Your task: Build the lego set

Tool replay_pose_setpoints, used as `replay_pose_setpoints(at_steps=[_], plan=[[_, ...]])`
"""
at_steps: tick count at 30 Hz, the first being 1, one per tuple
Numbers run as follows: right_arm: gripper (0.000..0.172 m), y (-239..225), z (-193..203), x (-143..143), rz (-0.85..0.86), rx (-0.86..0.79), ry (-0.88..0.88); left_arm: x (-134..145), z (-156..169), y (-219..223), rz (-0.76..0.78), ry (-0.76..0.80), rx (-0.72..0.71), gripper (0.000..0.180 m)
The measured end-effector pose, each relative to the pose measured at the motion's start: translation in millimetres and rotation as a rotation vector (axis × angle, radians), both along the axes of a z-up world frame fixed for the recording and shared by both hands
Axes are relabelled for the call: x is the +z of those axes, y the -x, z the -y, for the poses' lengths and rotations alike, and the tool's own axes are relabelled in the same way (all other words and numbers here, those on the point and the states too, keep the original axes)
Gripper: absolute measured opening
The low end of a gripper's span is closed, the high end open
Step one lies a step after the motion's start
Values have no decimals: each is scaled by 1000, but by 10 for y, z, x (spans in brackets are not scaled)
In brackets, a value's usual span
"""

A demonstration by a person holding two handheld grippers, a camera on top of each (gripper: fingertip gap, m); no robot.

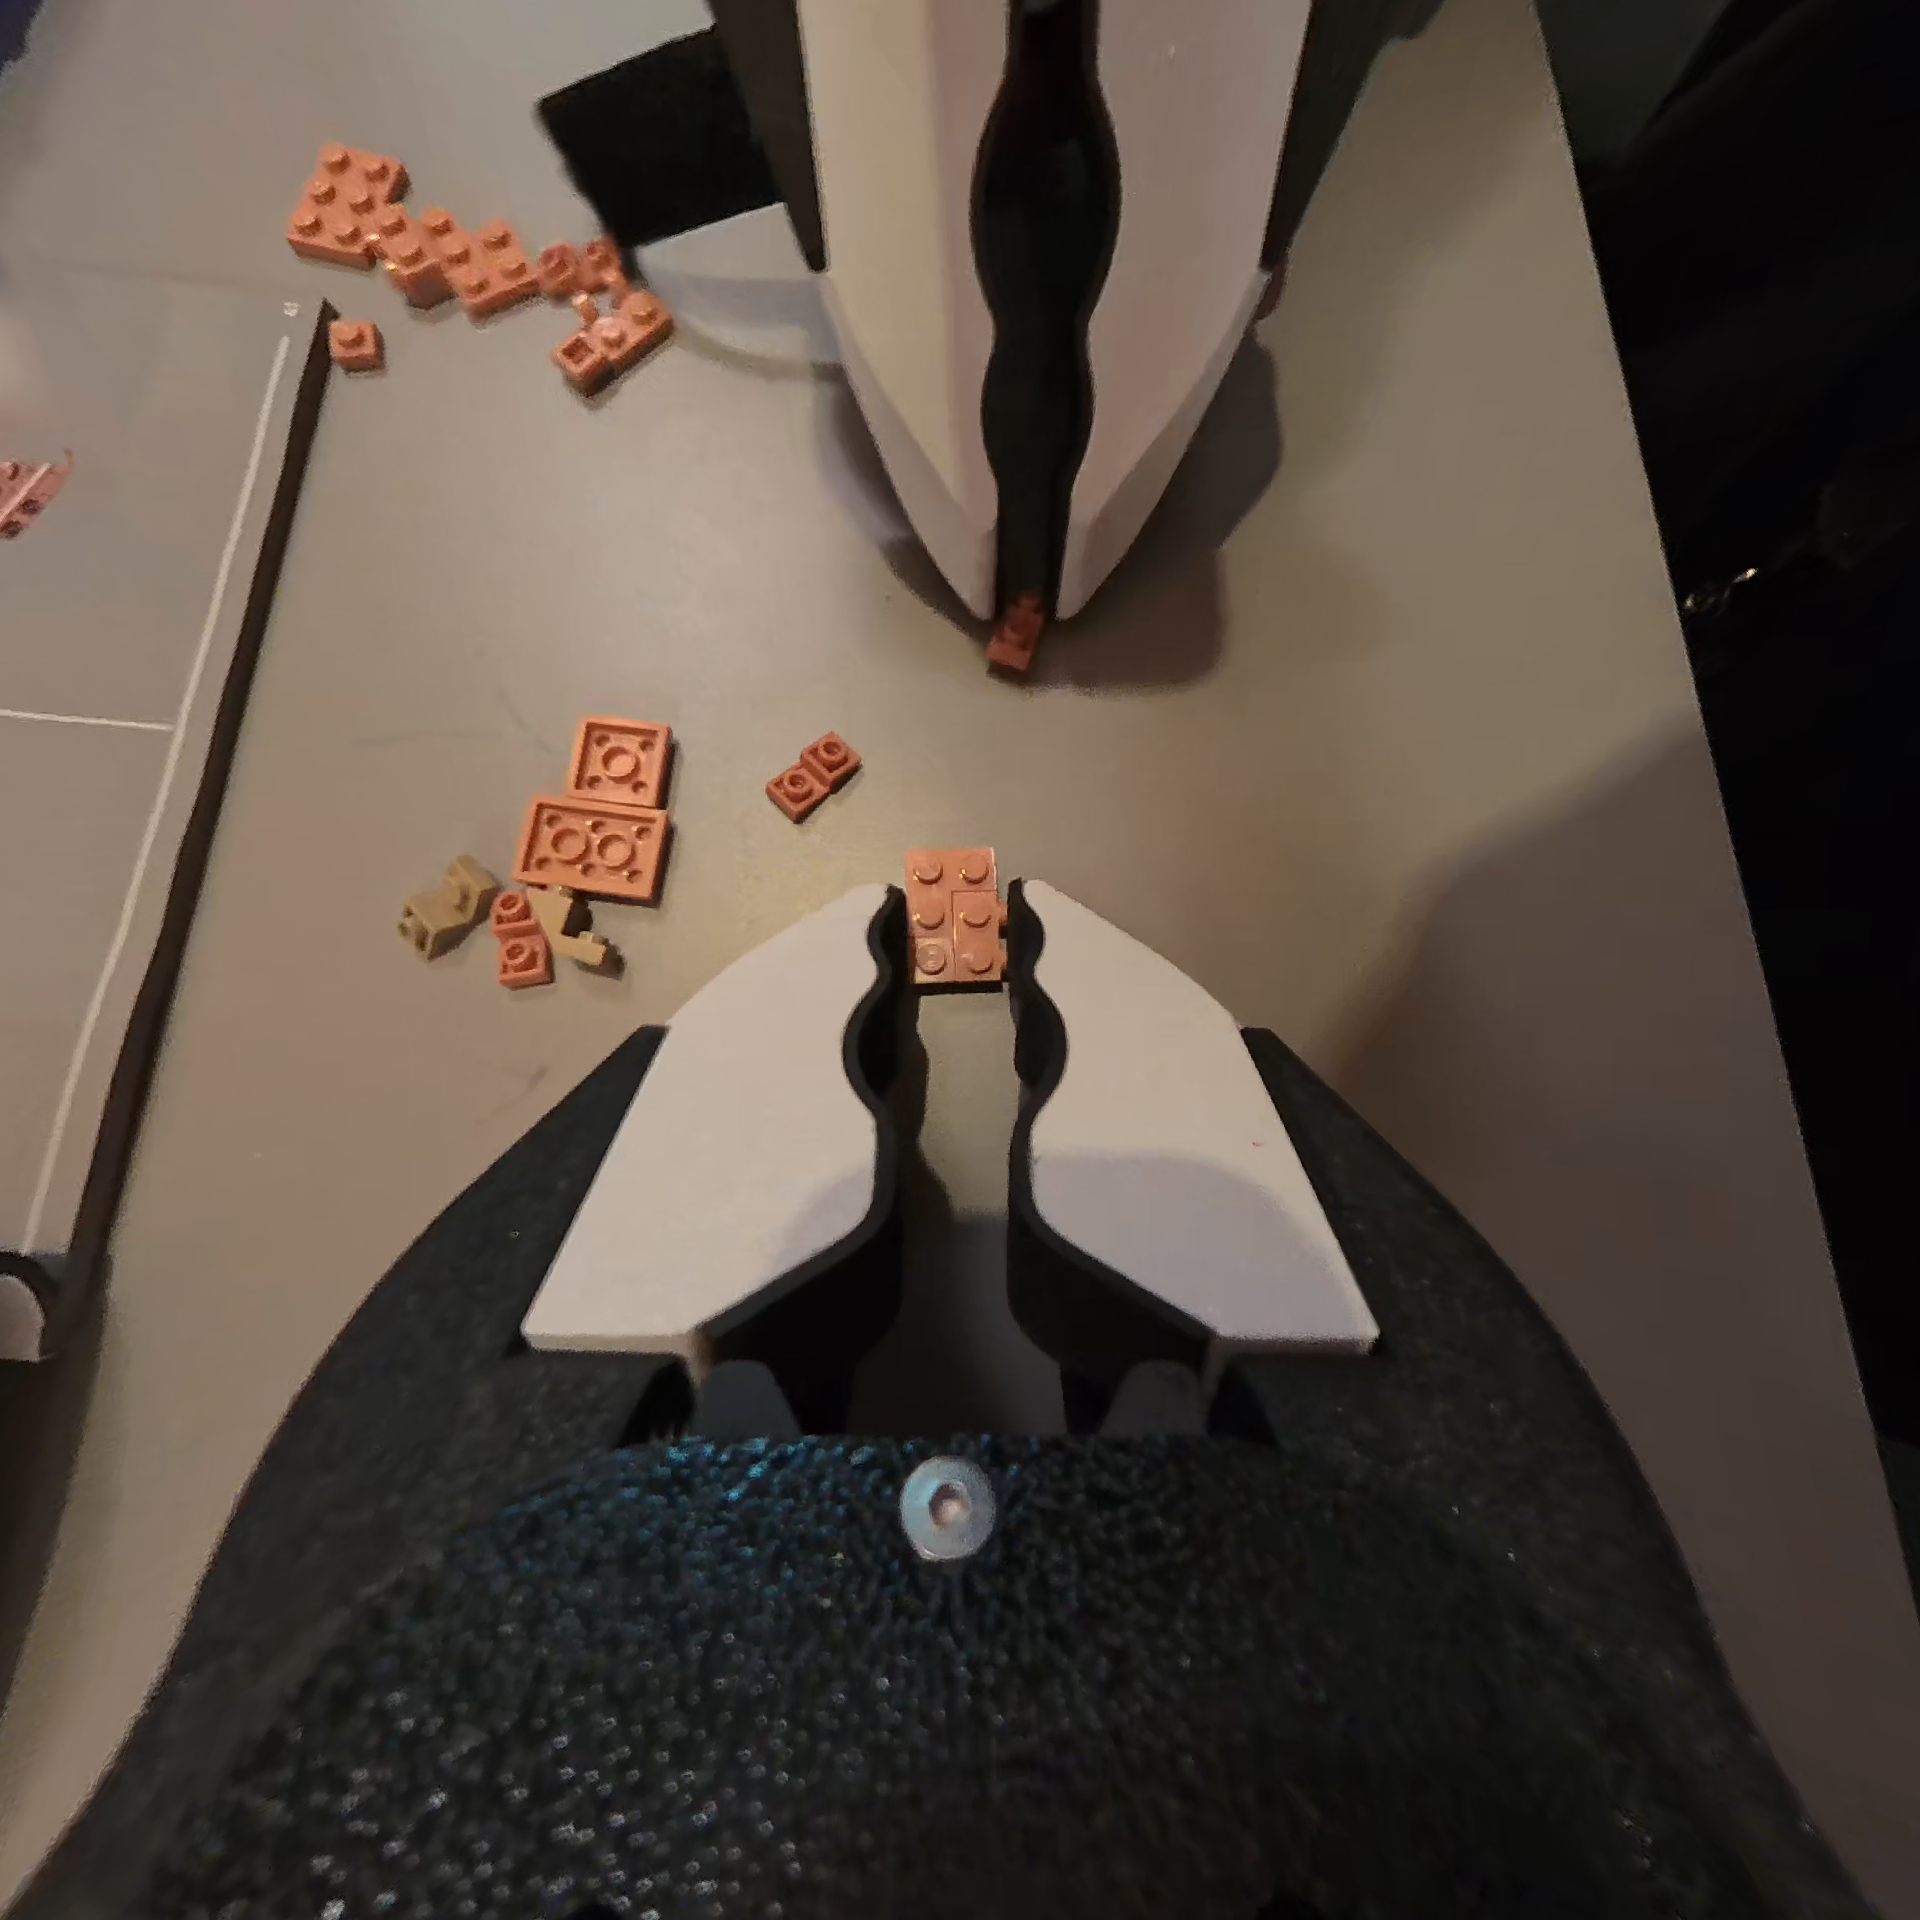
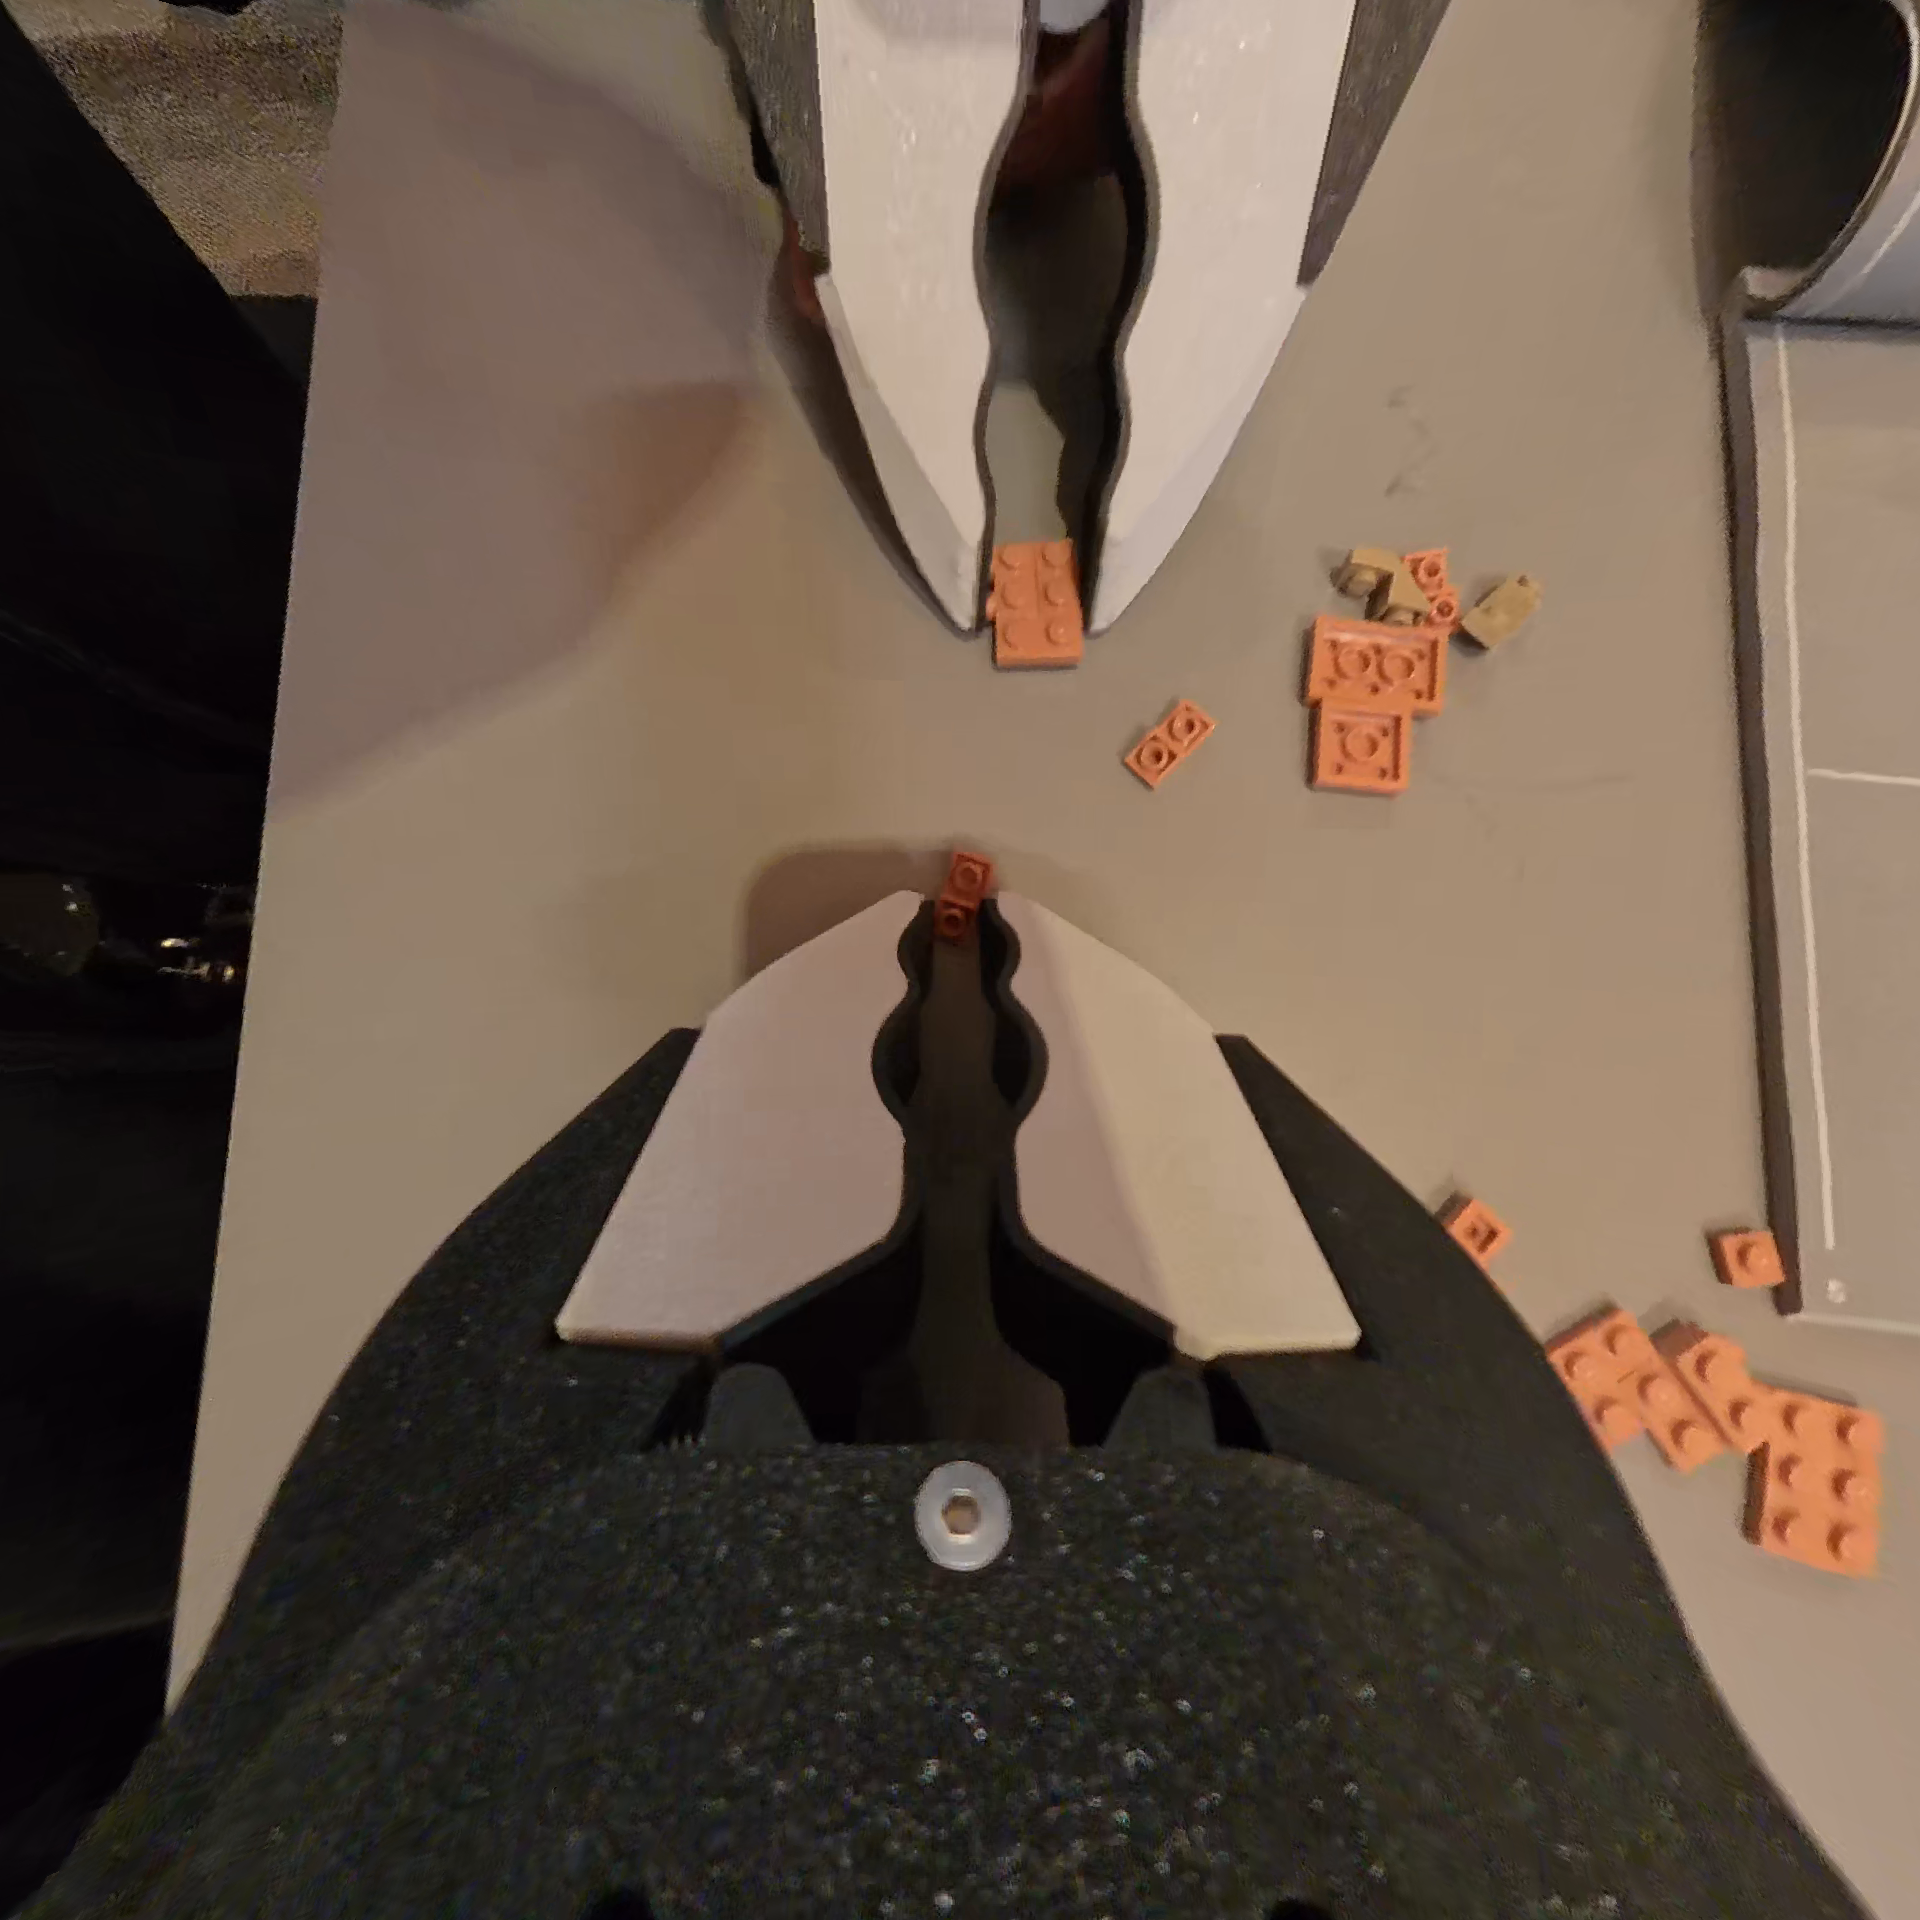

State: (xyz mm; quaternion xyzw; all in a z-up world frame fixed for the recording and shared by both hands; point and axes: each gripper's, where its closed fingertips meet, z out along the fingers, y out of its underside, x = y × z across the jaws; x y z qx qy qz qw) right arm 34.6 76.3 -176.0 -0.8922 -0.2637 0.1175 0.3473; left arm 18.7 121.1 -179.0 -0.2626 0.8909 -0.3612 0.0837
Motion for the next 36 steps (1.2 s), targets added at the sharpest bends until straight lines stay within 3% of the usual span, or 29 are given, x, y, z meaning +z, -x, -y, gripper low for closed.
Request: replay_pose_setpoints(at_steps=[3,8,24,36], plan=[[8,50,-87,27,12,34,-23,33,32,-5,20,16,-16,17],[8,143,-176,88,-12,76,-51,201,139,21,11,175,-43,17],[6,182,-207,63,-17,77,-70,25,205,91,52,5,-133,18],[6,161,-246,105,-32,44,-104,31,195,74,59,8,-114,18]])
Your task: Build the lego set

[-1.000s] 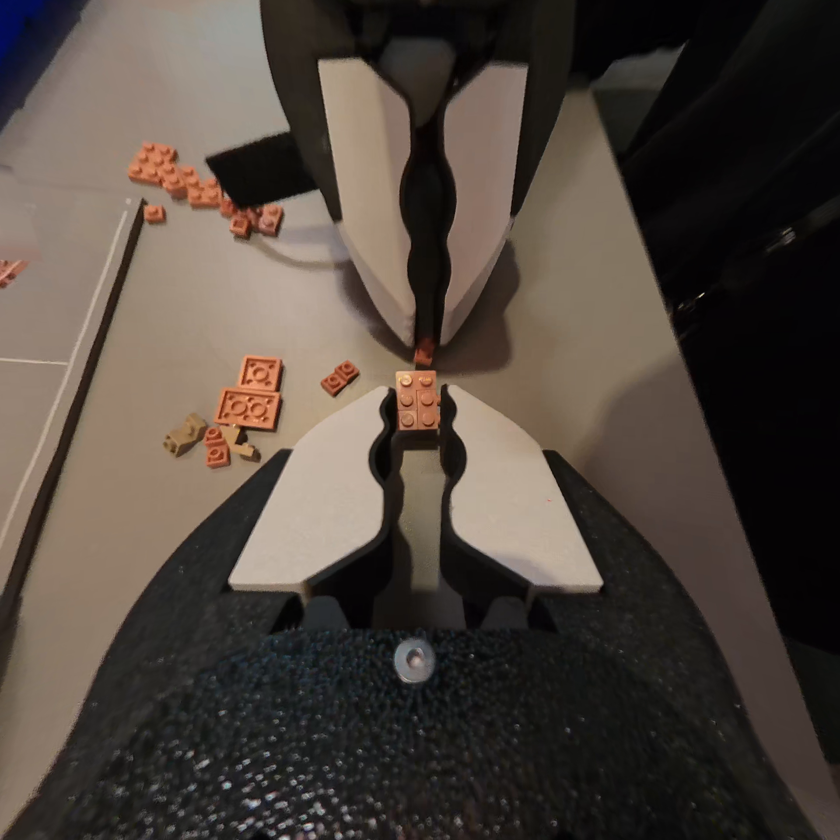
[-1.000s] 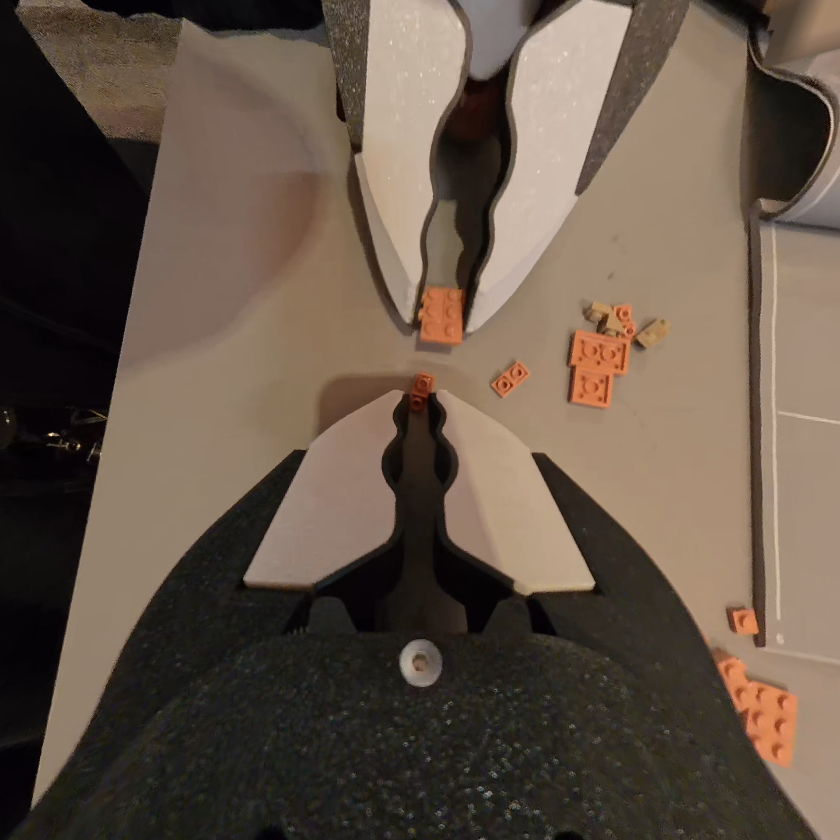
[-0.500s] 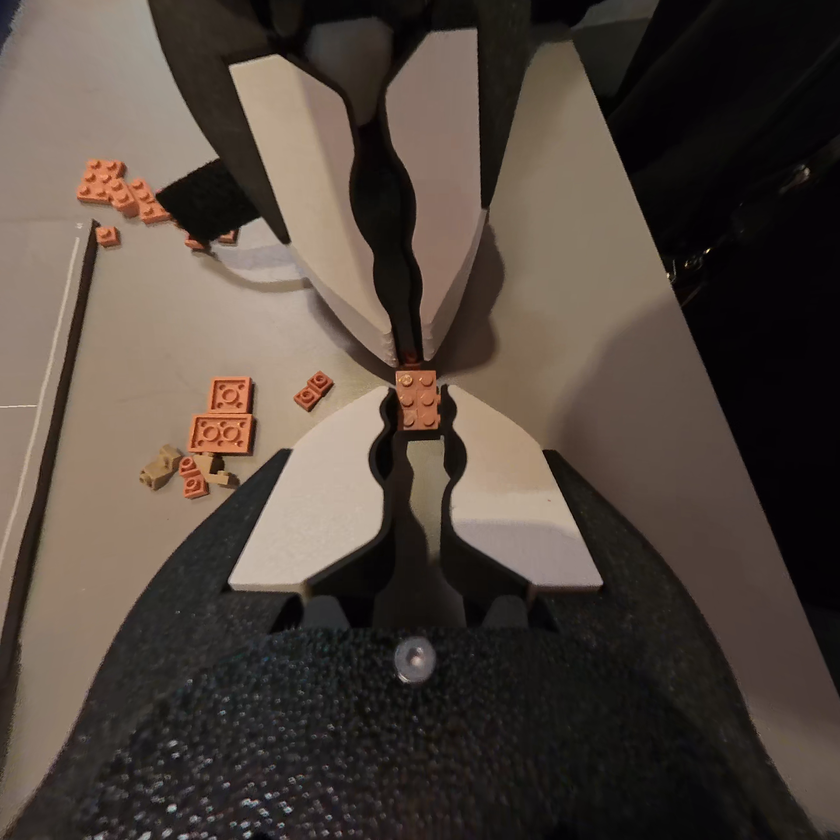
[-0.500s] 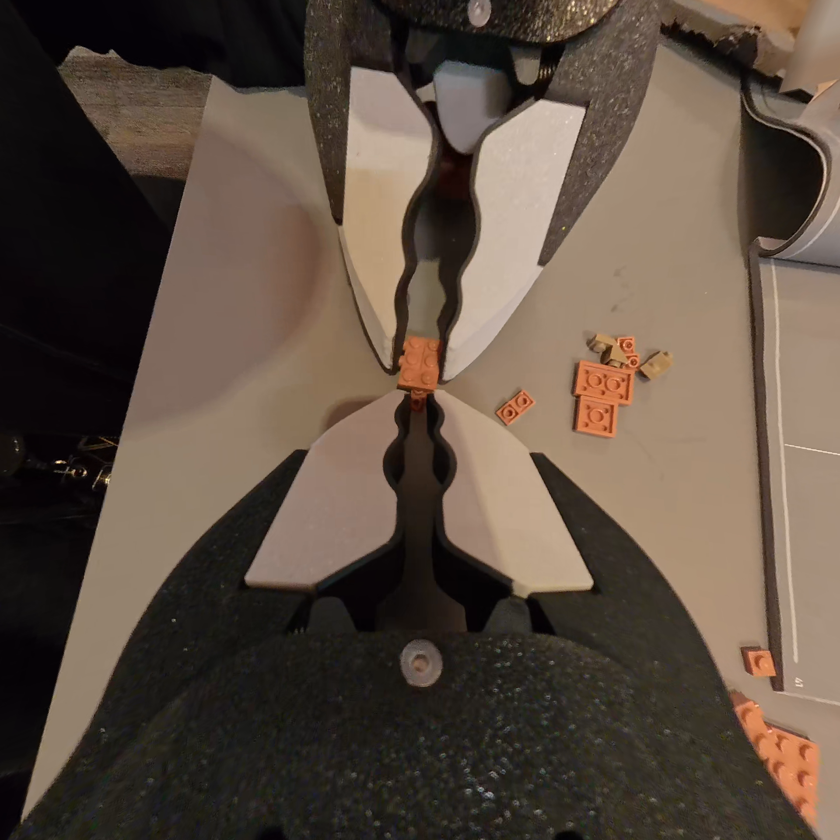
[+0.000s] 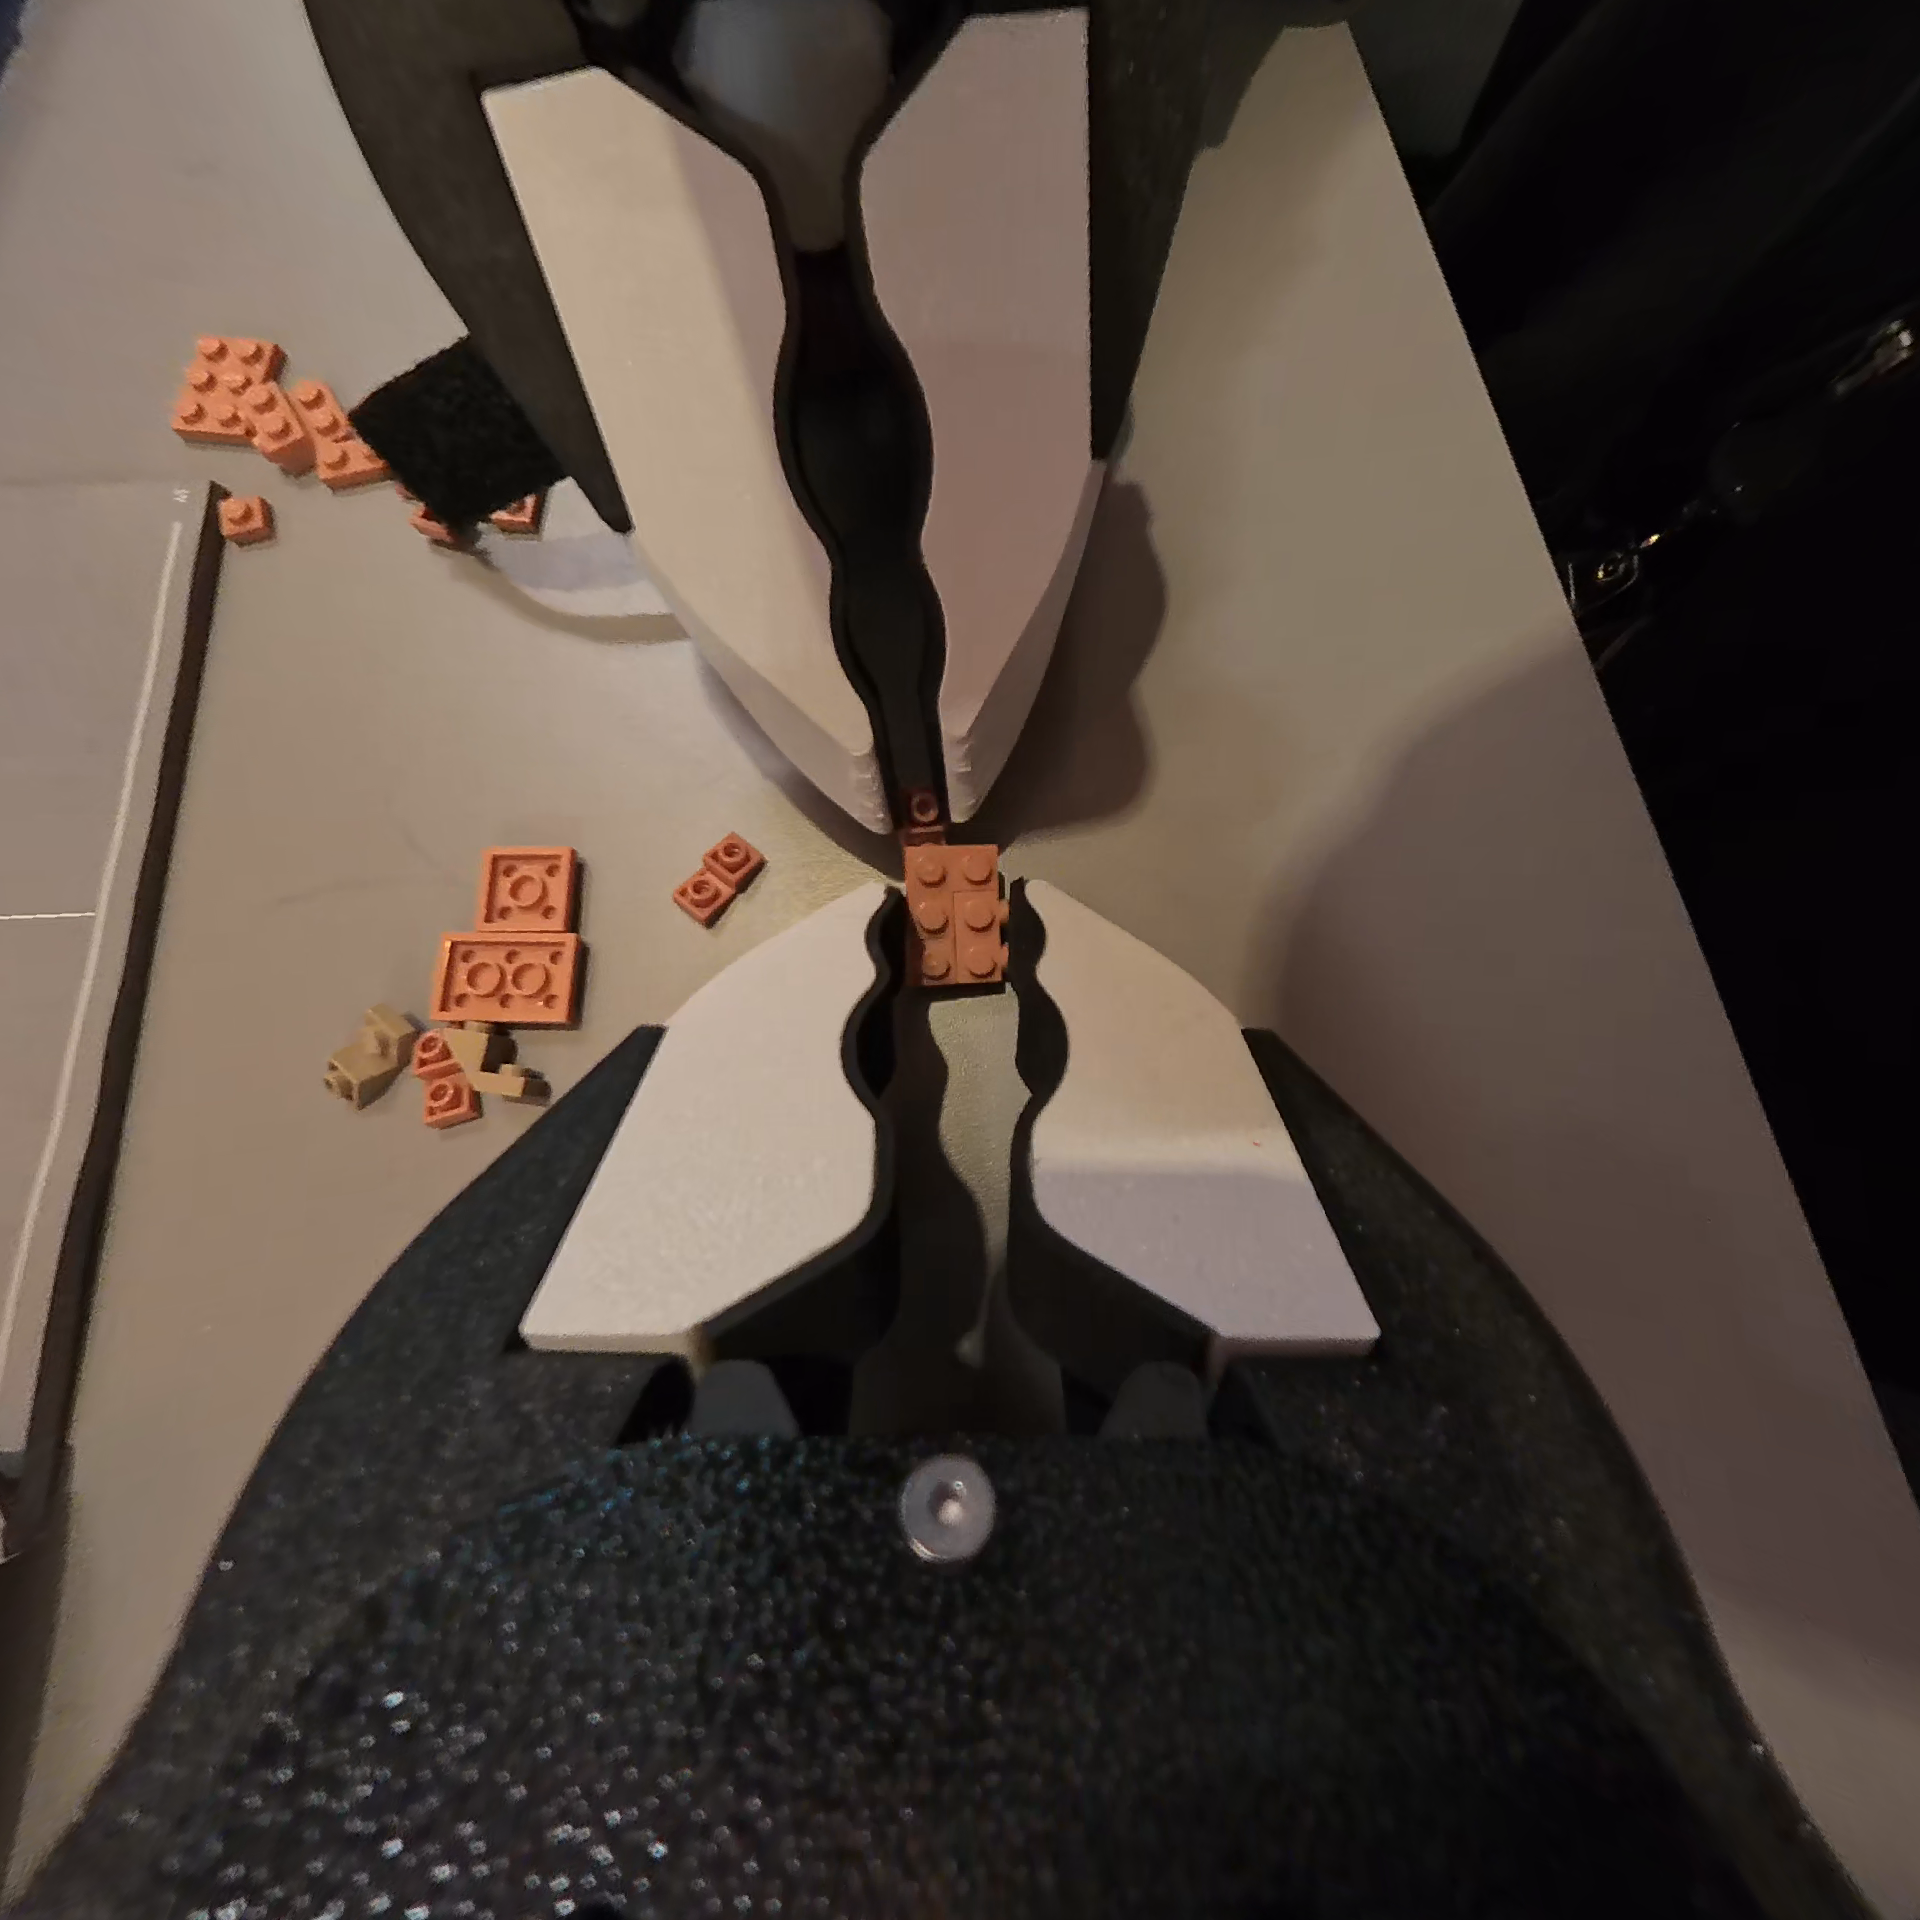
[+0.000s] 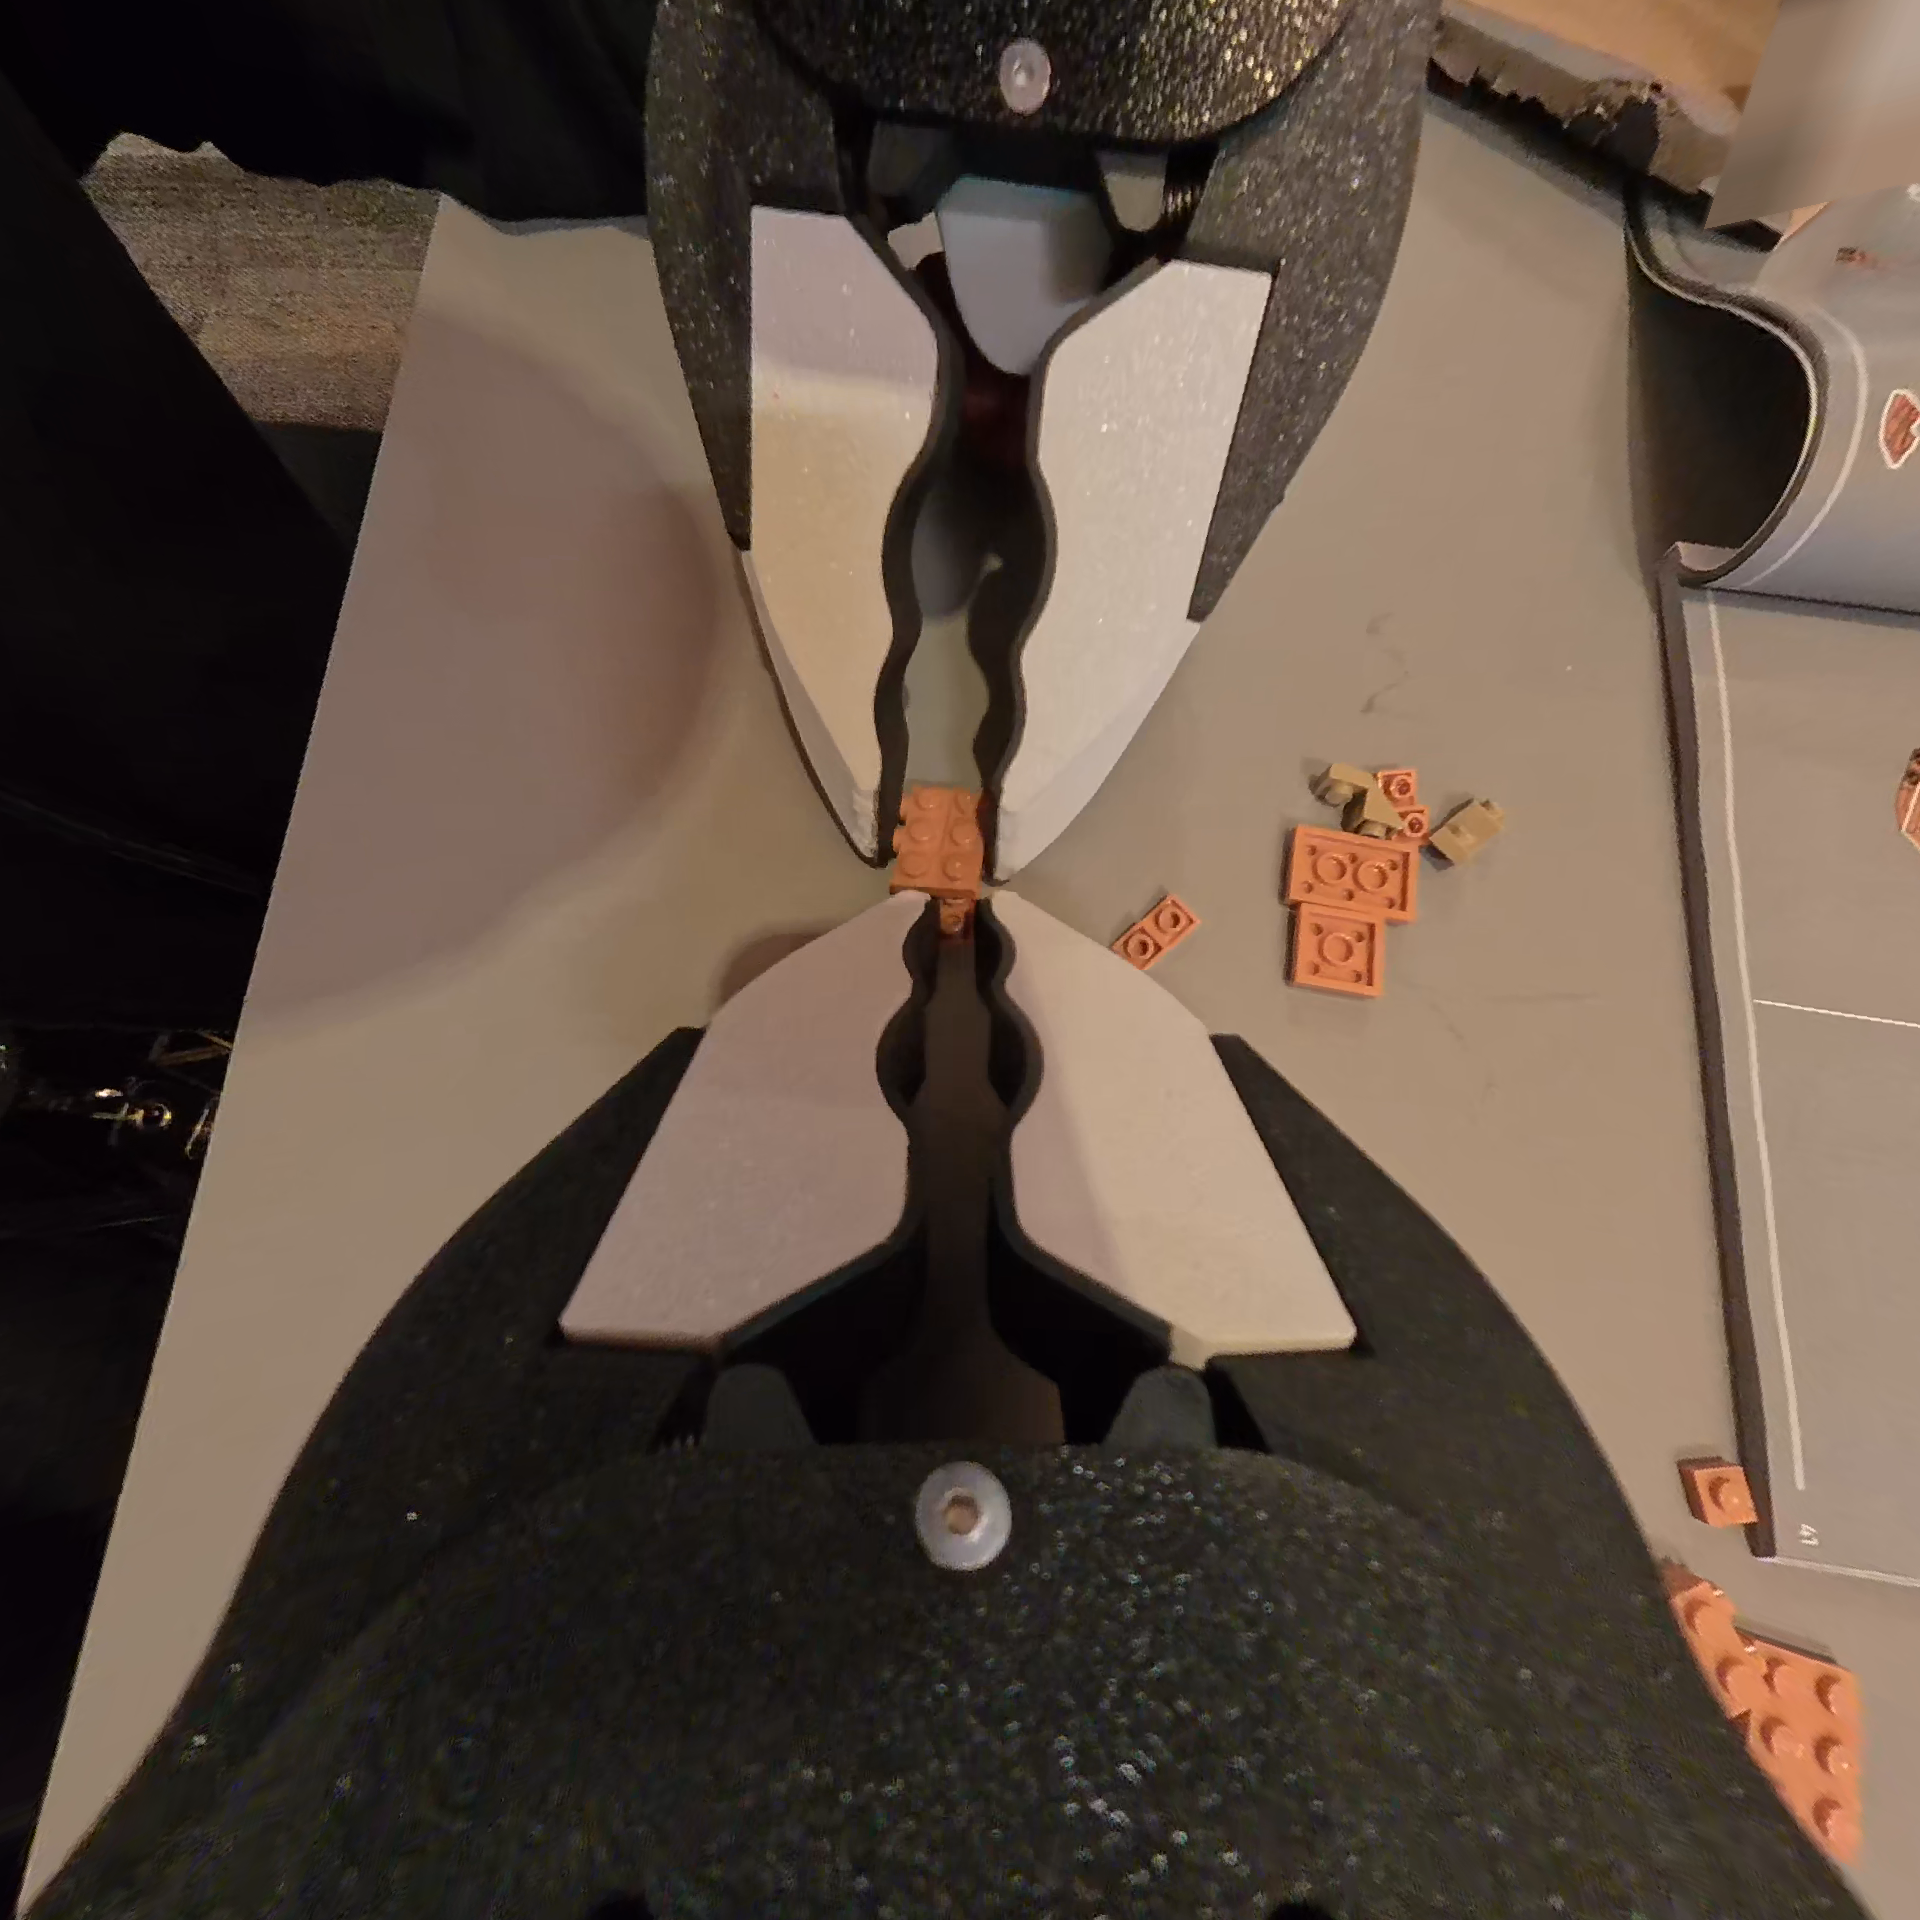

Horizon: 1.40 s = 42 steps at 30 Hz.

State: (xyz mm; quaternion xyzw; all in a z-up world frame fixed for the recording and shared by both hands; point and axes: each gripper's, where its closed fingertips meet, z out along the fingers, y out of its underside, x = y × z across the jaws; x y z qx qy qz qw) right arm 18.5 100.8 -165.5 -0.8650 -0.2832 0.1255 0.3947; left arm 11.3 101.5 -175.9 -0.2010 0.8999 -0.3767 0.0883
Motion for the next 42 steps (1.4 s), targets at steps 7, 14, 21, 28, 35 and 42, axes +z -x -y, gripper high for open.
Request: replay_pose_setpoints(at_steps=[7,14,21,28,35,42], plan=[[6,16,-13,13,1,1,-14,5,-1,3,-5,8,0,20],[6,54,-17,19,26,22,-38,21,-22,7,-38,38,15,20],[6,33,-38,17,22,3,-34,2,-25,17,-40,21,10,20],[6,31,-44,0,25,0,-21,31,-158,-8,-30,-9,47,20],[6,27,-48,-4,25,-3,-19,-32,-107,64,-73,-12,9,17],[6,69,-39,53,43,30,-85,-20,-81,66,-90,24,8,16]])
